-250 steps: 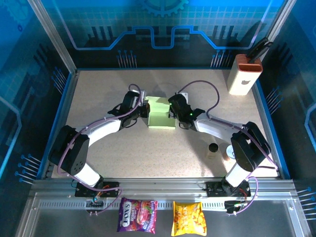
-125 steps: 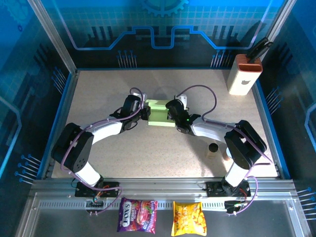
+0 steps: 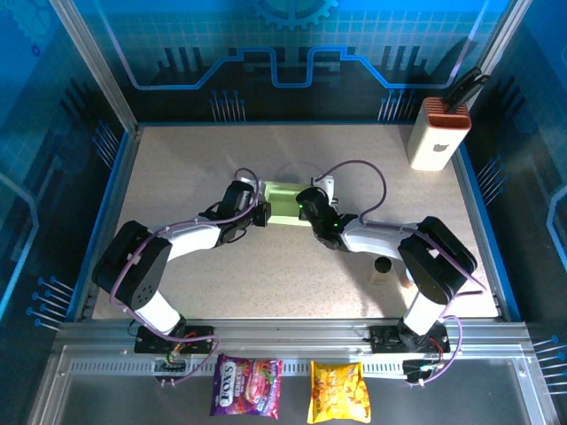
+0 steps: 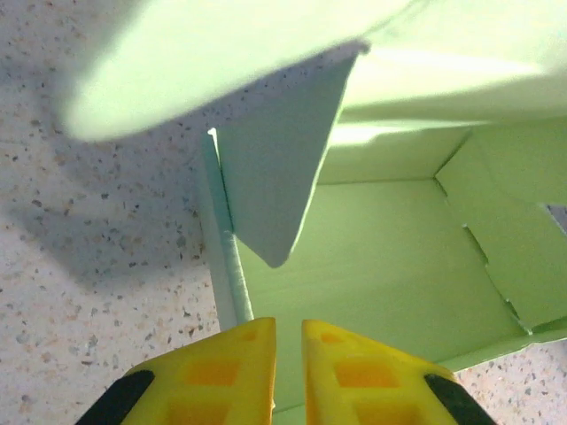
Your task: Fold the paper box
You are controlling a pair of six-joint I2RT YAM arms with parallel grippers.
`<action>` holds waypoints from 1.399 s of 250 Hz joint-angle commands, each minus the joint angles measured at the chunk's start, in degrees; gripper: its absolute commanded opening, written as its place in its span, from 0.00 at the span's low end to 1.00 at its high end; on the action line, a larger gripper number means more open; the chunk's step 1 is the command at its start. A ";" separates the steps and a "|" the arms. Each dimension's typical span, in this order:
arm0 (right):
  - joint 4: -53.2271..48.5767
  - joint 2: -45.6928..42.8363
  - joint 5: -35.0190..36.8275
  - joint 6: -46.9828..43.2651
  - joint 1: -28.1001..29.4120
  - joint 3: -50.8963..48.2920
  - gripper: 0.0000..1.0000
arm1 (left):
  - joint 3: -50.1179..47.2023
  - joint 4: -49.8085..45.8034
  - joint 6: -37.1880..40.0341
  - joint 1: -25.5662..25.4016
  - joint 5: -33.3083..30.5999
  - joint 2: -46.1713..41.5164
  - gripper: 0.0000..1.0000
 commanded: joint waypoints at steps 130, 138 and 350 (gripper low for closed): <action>4.56 6.18 0.58 -1.38 2.52 -5.59 0.00 | -9.34 -5.74 -1.84 -0.85 -0.92 -16.66 0.28; 4.45 6.10 0.56 -1.53 2.48 -5.60 0.00 | -9.67 -6.67 -2.16 -0.84 -0.99 -18.15 0.28; 0.79 5.88 -1.62 -3.87 2.87 -3.64 0.11 | 27.06 -36.36 -1.32 2.94 12.33 4.99 0.57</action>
